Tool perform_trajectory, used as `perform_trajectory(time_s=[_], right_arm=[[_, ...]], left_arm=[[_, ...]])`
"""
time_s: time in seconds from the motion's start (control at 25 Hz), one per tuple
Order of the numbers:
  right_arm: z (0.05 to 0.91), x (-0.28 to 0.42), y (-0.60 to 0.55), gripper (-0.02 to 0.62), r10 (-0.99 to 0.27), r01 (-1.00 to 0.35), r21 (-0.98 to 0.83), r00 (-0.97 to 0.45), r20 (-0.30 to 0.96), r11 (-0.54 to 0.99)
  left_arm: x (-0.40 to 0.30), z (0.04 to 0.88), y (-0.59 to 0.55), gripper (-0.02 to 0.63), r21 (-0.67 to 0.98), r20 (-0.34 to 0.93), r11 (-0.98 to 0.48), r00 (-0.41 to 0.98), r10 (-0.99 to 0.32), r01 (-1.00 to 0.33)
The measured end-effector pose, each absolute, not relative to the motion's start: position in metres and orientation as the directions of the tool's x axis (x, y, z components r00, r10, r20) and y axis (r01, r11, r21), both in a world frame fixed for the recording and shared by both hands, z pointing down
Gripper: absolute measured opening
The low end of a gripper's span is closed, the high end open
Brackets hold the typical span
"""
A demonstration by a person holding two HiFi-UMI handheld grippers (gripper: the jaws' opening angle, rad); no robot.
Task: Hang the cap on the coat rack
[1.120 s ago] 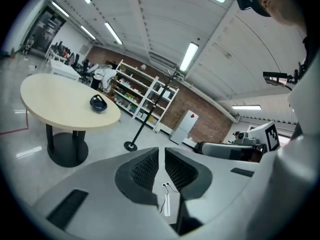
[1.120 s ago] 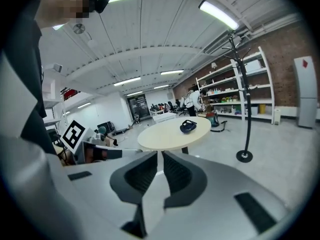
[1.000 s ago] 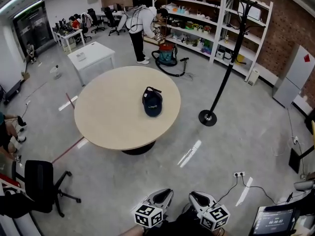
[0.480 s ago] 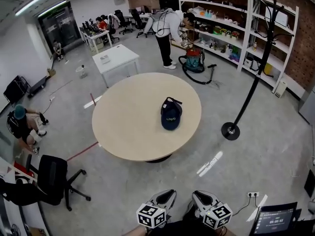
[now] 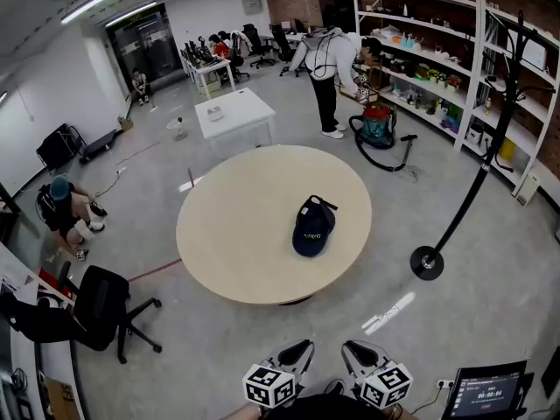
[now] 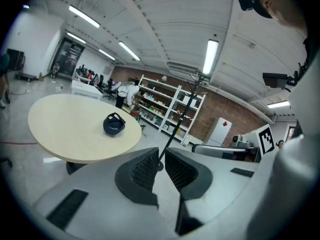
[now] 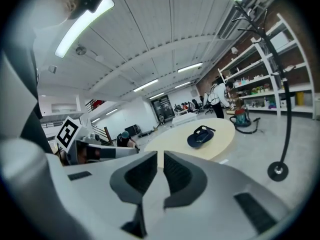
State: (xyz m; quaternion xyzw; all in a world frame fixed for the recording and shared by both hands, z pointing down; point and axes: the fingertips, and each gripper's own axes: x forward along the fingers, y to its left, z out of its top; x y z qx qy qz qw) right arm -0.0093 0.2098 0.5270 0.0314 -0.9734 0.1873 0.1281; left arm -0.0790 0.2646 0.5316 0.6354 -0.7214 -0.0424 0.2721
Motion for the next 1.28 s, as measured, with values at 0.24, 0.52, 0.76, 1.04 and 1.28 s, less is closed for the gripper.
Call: perform_trajectory(time_s=[0.24, 0.52, 0.76, 1.04, 1.28], right_arm=[[0.535, -0.004, 0.177, 0.038, 0.011, -0.09, -0.38, -0.967, 0.255, 0.921], [0.548, -0.017, 0.169, 0.038, 0.073, -0.049, -0.425, -0.961, 0.265, 0.904], [0.558, -0.032, 0.152, 0.038, 0.073, -0.059, -0.425, -0.955, 0.287, 0.903], [0.558, -0.07, 0.113, 0.038, 0.008, -0.121, -0.393, -0.95, 0.311, 0.912], [0.563, -0.12, 0.086, 0.038, -0.023, -0.166, -0.396, -0.939, 0.342, 0.903]], left_arm=[[-0.069, 0.534, 0.238, 0.043, 0.391, 0.351, 0.205, -0.06, -0.934, -0.897], [-0.082, 0.541, 0.236, 0.043, 0.405, 0.381, 0.283, -0.121, -0.917, -0.87], [-0.098, 0.552, 0.219, 0.043, 0.417, 0.386, 0.283, -0.114, -0.916, -0.863], [-0.14, 0.553, 0.172, 0.043, 0.436, 0.356, 0.214, -0.051, -0.933, -0.874], [-0.196, 0.555, 0.143, 0.043, 0.459, 0.353, 0.189, -0.018, -0.936, -0.868]])
